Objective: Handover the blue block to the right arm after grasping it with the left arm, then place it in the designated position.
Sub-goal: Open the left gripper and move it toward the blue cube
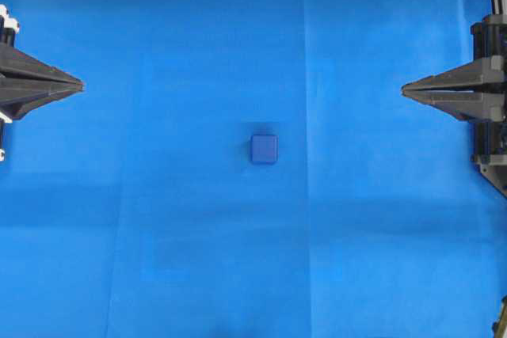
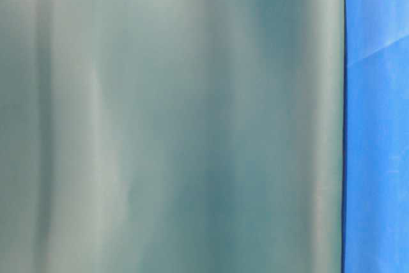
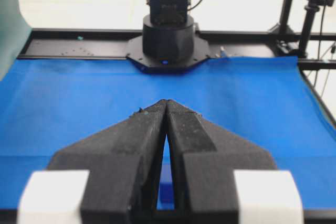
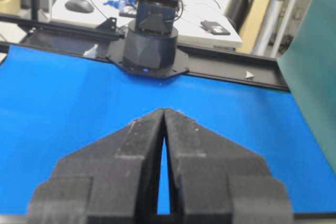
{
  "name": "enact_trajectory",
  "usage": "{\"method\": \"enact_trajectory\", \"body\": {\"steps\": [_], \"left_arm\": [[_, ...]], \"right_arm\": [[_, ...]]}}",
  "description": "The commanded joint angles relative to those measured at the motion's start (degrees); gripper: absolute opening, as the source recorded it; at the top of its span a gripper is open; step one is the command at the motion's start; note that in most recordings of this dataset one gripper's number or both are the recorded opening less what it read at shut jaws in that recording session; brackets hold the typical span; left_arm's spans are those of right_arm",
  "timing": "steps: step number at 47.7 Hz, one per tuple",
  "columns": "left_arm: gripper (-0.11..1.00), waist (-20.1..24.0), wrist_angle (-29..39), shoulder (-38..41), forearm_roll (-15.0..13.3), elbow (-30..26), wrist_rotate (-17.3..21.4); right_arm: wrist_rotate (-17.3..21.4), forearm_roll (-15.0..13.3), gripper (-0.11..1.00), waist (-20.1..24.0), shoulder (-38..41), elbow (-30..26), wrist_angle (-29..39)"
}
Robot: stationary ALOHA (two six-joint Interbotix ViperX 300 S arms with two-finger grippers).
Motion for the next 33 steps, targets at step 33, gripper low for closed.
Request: {"method": "enact_trajectory", "body": {"steps": [33], "left_arm": [[0.01,-0.1,-0.2,0.7,0.2,-0.8,-0.1]], "right_arm": [[0.6,0.4,0.00,0.3,0.9,-3.1,4.7]]}}
